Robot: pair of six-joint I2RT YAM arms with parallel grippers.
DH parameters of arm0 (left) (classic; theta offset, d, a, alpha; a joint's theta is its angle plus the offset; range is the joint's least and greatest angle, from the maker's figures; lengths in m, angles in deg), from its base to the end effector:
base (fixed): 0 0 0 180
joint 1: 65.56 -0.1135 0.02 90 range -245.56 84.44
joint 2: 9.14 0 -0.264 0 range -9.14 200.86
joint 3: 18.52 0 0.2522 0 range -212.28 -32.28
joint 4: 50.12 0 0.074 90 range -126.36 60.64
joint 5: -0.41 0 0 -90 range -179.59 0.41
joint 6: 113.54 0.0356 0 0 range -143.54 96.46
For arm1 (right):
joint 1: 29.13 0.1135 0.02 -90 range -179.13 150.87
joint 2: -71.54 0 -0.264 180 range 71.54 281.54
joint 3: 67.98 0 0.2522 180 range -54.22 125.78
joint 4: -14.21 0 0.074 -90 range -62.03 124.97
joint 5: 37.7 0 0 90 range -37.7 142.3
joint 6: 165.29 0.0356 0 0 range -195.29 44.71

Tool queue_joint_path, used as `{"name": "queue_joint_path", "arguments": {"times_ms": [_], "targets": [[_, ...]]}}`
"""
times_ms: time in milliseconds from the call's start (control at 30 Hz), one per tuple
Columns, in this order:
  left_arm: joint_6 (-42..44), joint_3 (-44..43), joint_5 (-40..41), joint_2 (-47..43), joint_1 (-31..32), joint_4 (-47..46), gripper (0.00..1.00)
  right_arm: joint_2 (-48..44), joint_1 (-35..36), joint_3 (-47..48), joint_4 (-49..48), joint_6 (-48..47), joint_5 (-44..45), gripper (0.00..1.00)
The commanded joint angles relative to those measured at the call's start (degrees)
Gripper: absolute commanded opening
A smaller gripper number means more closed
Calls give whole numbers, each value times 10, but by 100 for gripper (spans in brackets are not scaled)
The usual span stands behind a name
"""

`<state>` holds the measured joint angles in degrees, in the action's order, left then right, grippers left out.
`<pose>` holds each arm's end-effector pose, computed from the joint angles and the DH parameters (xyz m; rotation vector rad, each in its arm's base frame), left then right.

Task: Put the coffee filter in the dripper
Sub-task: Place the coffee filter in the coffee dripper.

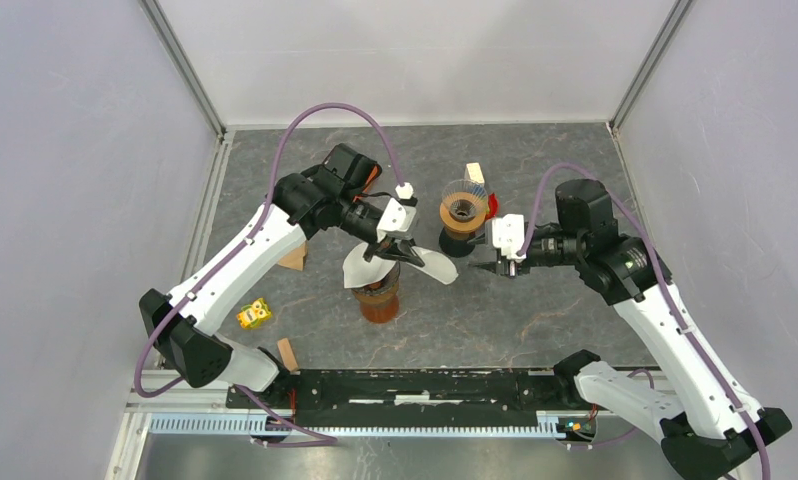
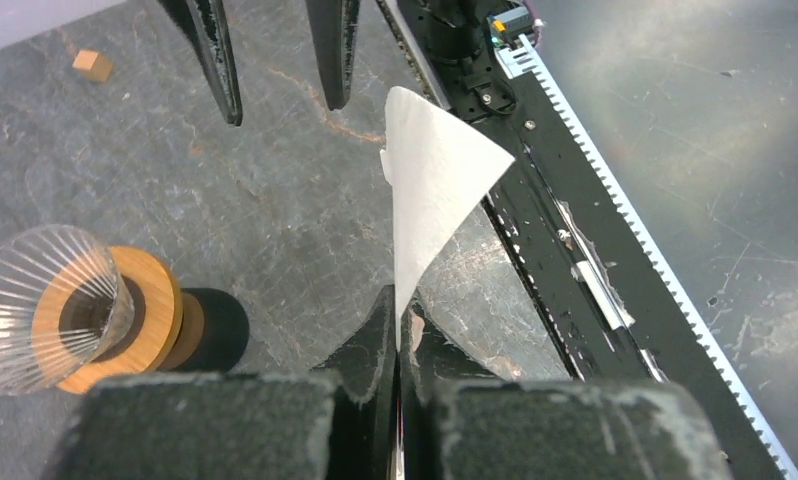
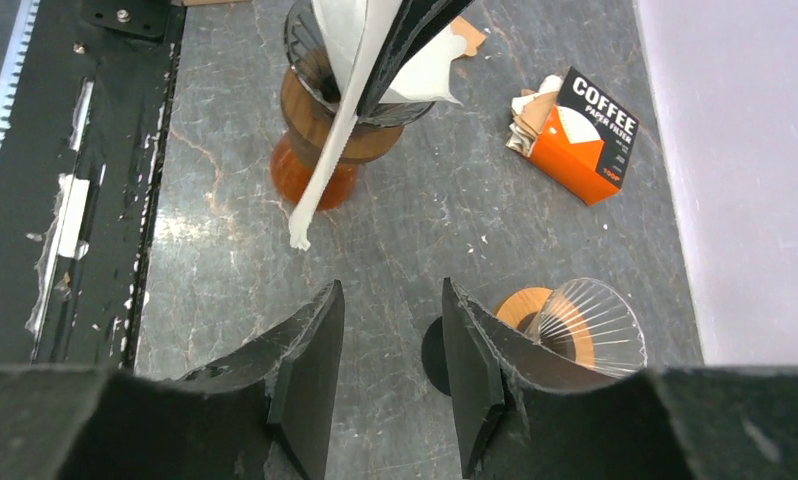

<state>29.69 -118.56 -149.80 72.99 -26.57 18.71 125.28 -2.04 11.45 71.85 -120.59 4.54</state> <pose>0.1995 -0.2012 0.3814 1.8270 1.1533 -1.1244 0.1431 0.1028 0.3839 -1.5292 1.2833 0.6772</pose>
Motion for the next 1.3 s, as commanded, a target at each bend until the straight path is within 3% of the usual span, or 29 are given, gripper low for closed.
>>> {"name": "queue_joint_path", "arguments": {"times_ms": [0, 300, 500, 1267], "targets": [[132, -11, -65, -4, 0, 61, 2, 2, -2, 20, 48, -39, -33, 47], [231, -49, -100, 31, -1, 126, 2, 1, -1, -9, 20, -12, -118, 43], [265, -44, -105, 37, 0, 134, 2, -1, 3, -20, -22, 25, -127, 39], [229, -57, -93, 50, 0, 108, 2, 5, 18, -46, -48, 51, -151, 42]]}}
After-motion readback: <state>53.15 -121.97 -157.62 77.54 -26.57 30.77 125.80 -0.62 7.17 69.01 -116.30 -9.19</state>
